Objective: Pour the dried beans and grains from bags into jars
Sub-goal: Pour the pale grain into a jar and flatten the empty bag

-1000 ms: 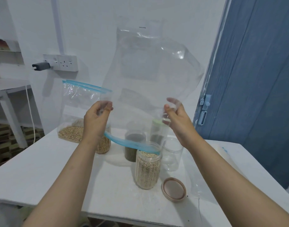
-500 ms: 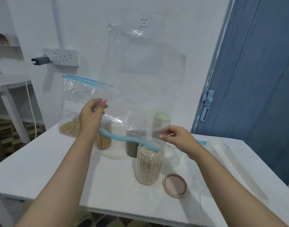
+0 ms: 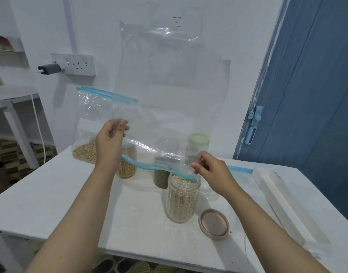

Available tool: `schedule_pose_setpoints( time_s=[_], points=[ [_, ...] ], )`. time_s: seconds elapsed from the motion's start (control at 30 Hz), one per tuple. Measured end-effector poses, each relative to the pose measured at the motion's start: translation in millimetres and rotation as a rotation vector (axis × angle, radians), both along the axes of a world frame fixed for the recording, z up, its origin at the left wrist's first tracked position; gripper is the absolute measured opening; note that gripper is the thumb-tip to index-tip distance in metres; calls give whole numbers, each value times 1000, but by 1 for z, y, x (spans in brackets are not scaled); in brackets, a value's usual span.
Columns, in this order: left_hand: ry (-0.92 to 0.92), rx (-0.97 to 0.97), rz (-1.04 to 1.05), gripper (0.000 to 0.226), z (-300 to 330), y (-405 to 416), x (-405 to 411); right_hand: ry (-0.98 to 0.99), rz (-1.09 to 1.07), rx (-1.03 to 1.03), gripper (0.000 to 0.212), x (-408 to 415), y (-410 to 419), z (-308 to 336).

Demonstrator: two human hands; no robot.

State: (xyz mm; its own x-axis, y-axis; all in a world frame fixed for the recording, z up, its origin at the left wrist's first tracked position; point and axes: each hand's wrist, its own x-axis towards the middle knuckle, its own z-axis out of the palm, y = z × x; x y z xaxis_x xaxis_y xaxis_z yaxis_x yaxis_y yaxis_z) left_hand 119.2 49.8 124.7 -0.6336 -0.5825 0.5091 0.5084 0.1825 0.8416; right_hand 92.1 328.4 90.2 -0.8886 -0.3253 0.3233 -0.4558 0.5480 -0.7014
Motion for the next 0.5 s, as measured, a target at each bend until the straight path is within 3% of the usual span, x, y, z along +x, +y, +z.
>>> schedule_pose_setpoints(
  time_s=[0.2, 0.5],
  points=[
    [28, 17, 8, 12, 2, 1, 0, 20, 92, 136, 26, 6, 3, 2],
    [14, 36, 3, 15, -3, 2, -1, 30, 42, 78, 25, 8, 1, 6]
  ],
)
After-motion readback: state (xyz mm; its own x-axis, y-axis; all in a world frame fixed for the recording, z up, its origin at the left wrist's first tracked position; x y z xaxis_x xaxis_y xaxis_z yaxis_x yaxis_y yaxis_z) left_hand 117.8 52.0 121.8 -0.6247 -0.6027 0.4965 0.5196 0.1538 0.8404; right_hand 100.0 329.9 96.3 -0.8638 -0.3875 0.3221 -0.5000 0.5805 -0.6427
